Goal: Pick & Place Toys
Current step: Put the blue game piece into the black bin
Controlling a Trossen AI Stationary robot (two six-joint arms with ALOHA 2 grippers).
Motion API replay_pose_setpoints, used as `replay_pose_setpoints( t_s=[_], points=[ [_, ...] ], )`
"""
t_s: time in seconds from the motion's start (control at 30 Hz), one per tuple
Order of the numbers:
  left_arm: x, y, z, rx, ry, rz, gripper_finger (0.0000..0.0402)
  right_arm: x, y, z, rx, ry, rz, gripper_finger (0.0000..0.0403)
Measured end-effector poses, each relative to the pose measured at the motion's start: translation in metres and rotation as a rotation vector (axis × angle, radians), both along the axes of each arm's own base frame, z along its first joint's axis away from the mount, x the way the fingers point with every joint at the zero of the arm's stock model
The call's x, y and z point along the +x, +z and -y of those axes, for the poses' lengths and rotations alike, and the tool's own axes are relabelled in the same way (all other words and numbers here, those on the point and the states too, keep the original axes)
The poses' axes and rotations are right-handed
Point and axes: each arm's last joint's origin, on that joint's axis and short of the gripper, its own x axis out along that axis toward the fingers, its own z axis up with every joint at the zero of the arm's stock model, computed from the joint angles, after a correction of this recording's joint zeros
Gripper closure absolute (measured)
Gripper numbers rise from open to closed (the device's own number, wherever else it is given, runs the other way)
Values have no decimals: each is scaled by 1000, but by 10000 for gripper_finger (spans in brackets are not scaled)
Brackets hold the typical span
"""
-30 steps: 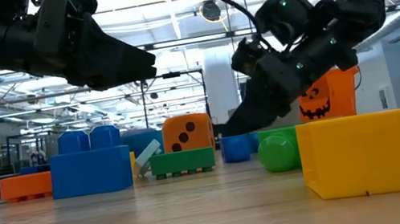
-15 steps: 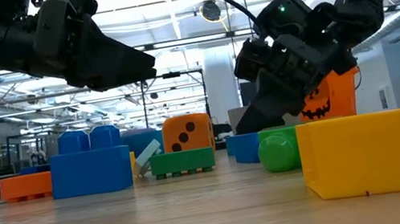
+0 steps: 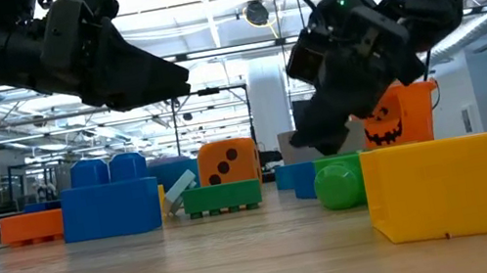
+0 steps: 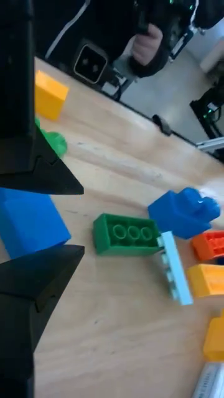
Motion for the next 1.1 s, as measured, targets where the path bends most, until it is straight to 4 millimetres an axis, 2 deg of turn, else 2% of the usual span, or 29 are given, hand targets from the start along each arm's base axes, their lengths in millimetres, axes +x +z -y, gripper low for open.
replay_pose_setpoints(
  t_s=[0.37,0.77,1.1],
  points=[
    [0,1,0,0,0,10,124,-4,1,0,-43,-9,-47,266],
    [1,1,-3,-6,13,12,124,17,19,2,-117,55,-139,266],
    [1,1,-3,-6,13,12,124,17,19,2,-117,58,-152,266]
  ],
)
